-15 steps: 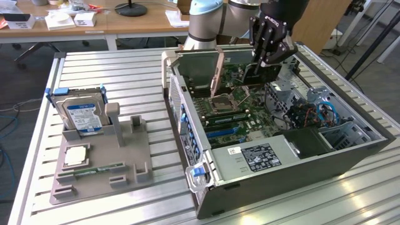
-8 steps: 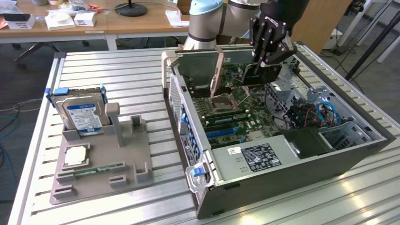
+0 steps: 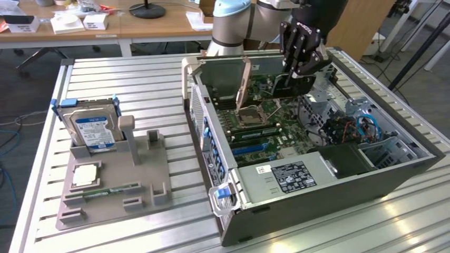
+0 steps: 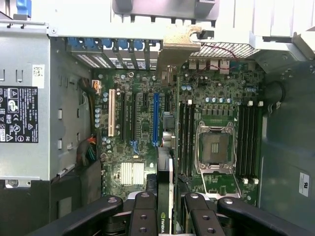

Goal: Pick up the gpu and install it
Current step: 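Insert the gpu into the slot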

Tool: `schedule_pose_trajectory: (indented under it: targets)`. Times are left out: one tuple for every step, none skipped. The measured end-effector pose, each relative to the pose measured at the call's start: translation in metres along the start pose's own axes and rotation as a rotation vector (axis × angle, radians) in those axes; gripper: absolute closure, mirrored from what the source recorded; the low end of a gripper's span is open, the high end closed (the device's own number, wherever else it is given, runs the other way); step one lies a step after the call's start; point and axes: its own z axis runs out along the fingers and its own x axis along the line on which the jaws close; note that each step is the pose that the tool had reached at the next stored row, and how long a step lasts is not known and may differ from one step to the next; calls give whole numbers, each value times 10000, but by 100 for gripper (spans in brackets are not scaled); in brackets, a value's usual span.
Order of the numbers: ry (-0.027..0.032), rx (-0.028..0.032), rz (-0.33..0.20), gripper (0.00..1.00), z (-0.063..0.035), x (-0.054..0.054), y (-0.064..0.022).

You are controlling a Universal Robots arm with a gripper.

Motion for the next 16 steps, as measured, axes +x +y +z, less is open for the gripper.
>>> schedule_pose_trajectory:
  targets:
    - [0, 0, 0, 74, 9, 0, 0]
    - [-1, 0, 0, 74, 18, 0, 0]
    - [-1, 1, 0, 74, 28, 1, 0]
    - [-1, 0, 0, 74, 38, 1, 0]
    - [-1, 0, 0, 74, 48, 1, -1]
    - [0, 0, 0, 74, 57, 1, -1]
    - [-1, 0, 0, 74, 66, 2, -1]
    - [-1, 0, 0, 74, 74, 2, -1]
    - [0, 0, 0, 74, 81, 2, -1]
    - [1, 0, 0, 74, 88, 2, -1]
    - [0, 0, 0, 74, 96, 2, -1]
    - [-1, 0, 0, 74, 103, 2, -1]
    - [0, 1, 0, 74, 111, 3, -1]
    - [-1, 1, 0, 74, 121, 3, -1]
    - [0, 0, 0, 74, 131, 3, -1]
    - [1, 0, 0, 74, 143, 4, -2]
